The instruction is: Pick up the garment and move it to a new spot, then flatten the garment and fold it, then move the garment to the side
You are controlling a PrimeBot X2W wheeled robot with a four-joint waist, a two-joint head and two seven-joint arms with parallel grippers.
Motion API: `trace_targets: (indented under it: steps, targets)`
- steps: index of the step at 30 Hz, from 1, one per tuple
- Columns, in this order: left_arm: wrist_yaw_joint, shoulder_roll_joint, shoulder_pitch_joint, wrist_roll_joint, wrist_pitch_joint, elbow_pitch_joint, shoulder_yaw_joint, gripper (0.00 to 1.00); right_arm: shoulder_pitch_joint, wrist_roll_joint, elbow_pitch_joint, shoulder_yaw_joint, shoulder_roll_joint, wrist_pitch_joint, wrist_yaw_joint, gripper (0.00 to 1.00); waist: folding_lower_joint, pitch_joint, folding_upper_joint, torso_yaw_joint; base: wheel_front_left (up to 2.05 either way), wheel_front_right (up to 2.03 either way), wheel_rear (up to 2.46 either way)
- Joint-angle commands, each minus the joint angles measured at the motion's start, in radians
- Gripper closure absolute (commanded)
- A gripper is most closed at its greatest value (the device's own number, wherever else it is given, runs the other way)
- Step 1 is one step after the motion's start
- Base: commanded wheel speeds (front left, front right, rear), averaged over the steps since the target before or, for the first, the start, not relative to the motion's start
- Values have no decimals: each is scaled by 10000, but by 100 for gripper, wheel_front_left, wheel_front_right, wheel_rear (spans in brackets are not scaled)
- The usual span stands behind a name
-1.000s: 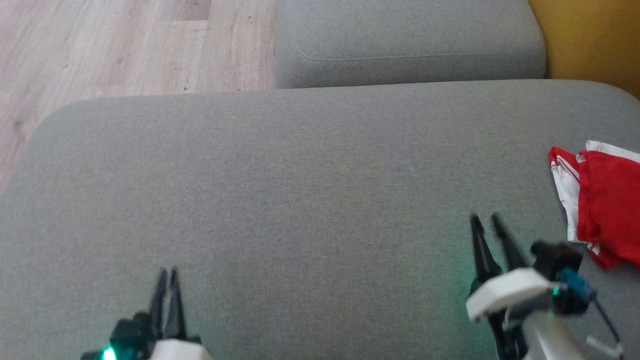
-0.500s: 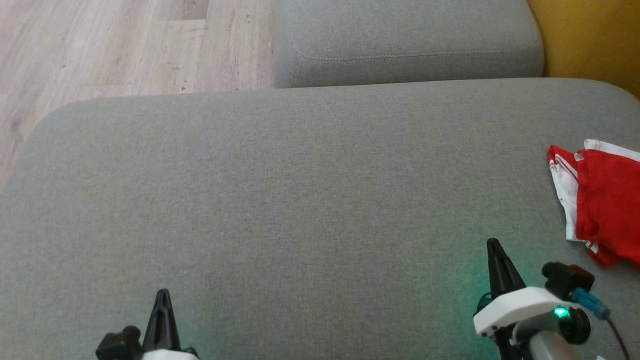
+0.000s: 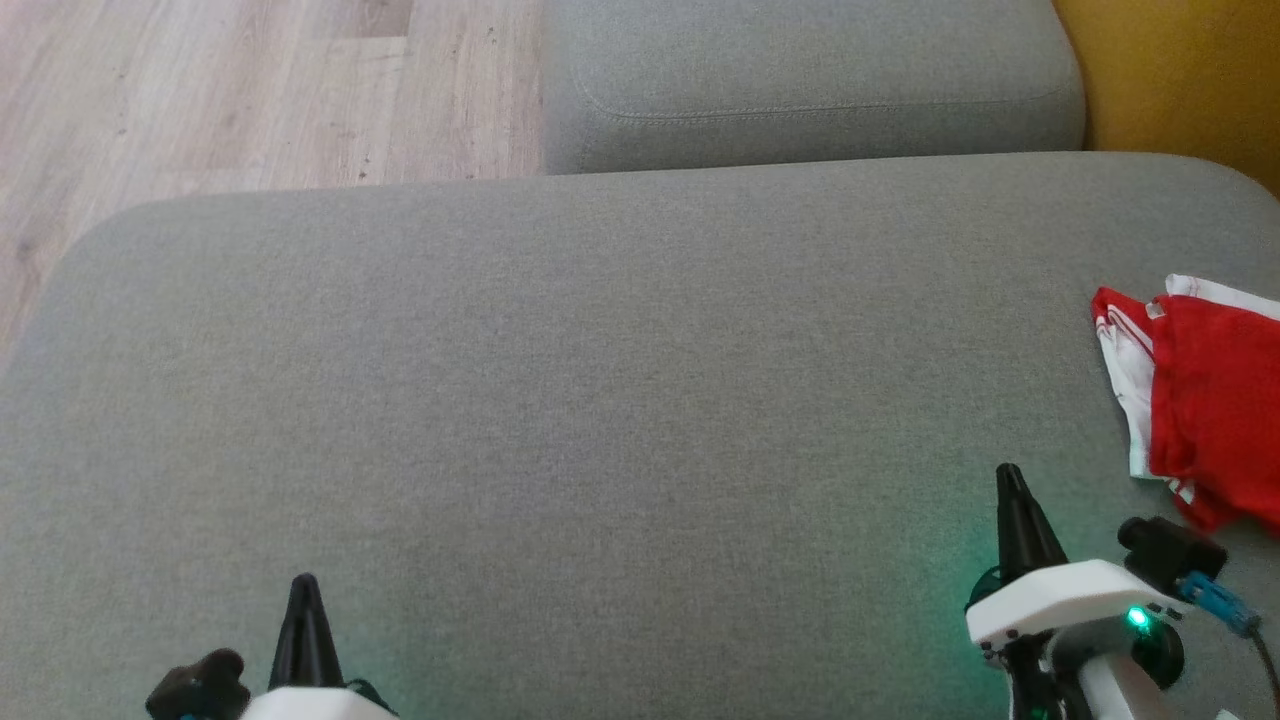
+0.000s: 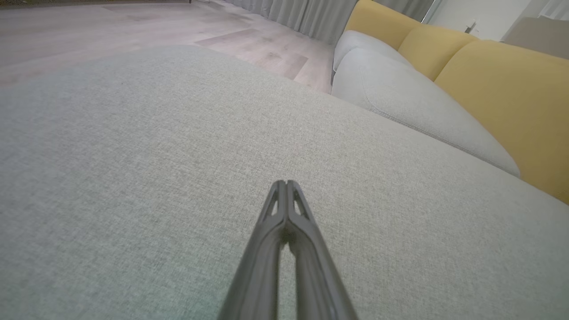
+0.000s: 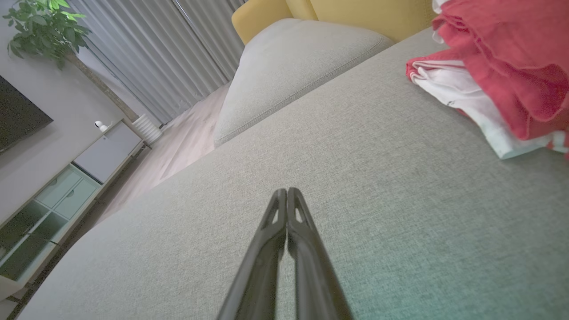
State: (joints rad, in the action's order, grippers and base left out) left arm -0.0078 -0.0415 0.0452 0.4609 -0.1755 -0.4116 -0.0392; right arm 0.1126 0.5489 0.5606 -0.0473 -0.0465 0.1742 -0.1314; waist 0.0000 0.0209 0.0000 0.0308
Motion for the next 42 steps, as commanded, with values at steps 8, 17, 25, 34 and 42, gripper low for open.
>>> trace_targets:
  steps: [8,17,25,34,42]
  targets:
    - [-121,-31,-593,1067,268,473,253,100,371,1008,-610,170,-27,-288,2,100,0,-20,0,-25,0,0,0]
    - [-233,-36,-688,2121,533,594,382,100,329,1978,-868,316,-28,-550,3,100,0,-42,0,-54,0,0,0]
    - [-320,-41,-761,2937,738,687,482,100,296,2729,-1068,429,-29,-753,3,100,0,-59,0,-76,0,0,0]
    - [-432,-46,-856,3990,1003,807,611,100,254,3699,-1326,575,-30,-1015,4,100,0,-82,0,-105,0,0,0]
    - [-544,-52,-952,5044,1268,927,740,100,211,4670,-1584,721,-31,-1276,4,100,0,-104,0,-133,0,0,0]
